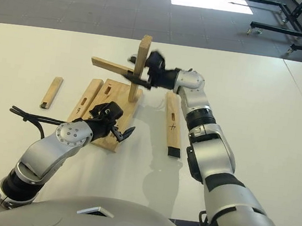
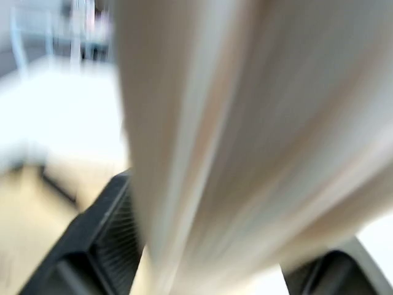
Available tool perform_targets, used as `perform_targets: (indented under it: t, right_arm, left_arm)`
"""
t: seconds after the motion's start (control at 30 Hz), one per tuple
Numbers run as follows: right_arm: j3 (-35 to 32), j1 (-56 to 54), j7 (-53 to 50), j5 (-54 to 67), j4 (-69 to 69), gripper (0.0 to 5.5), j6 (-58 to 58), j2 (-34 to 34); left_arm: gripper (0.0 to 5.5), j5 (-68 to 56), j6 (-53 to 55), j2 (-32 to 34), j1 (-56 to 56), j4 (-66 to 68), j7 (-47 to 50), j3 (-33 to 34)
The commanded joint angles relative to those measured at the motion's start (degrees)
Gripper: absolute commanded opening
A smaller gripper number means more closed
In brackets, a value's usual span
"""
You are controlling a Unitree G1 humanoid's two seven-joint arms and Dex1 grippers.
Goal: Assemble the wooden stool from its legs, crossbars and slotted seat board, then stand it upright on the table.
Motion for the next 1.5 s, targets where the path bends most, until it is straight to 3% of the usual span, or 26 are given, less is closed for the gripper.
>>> perform_targets:
  t: [0.03, 0.33, 0.5, 0.67, 0.77, 0.87, 0.97, 1.07, 1.13, 1.3, 1.5]
  right_arm:
    - [-0.57, 1.76, -1.02, -3.05, 1.94, 3.56, 0.52, 0.82]
    - [-4.53, 1.27, -1.57, -4.23, 1.52, 5.02, 1.42, 1.50]
    - [-6.59, 1.64, -0.12, -4.38, 0.62, 5.36, 2.31, 0.06]
    - [-9.97, 4.65, 0.60, -2.66, -3.00, 5.36, 4.61, -2.66]
    - [-11.86, 9.45, 0.67, -0.60, -12.15, 5.36, 9.24, -4.56]
    - [-11.95, 16.55, 1.40, 0.78, -24.61, 5.36, 14.96, -7.60]
    - [-13.36, 23.71, -0.55, 2.60, -39.40, 5.36, 23.61, -11.53]
    - [-15.98, 30.23, -5.62, 3.75, -52.95, 5.36, 31.59, -14.10]
    - [-17.31, 33.87, -10.70, 4.48, -61.81, 5.36, 37.28, -13.94]
    - [-17.12, 35.26, -20.08, 7.98, -73.32, 5.36, 44.93, -8.74]
    - [-15.99, 33.72, -22.50, 9.20, -74.04, 5.36, 46.68, -8.14]
  left_arm:
    - [5.40, 0.69, -0.57, 0.19, -0.84, 0.91, -0.20, -0.03]
    - [5.40, 1.31, -1.77, -0.39, -0.42, 1.62, -0.11, -1.24]
    - [5.40, 1.11, -2.34, -0.65, -0.07, 1.37, -0.27, 0.63]
    - [5.40, -3.06, -2.15, -0.04, 1.08, -1.20, -3.22, 8.79]
    - [5.40, -9.64, 0.96, 1.25, 2.61, -5.68, -7.61, 21.09]
    - [5.40, -14.19, 2.24, 7.15, 3.64, -8.42, -12.98, 30.20]
    - [5.40, -13.88, -2.32, 19.71, 6.38, -8.88, -20.39, 35.26]
    - [5.40, -7.11, -14.23, 30.68, 13.25, -4.26, -25.75, 35.62]
    - [5.40, -2.89, -22.19, 33.68, 17.79, 0.13, -26.38, 36.61]
    - [5.40, 4.57, -34.07, 31.89, 16.97, 7.08, -22.10, 32.54]
    - [5.40, 5.71, -36.22, 28.42, 14.17, 7.23, -21.40, 28.89]
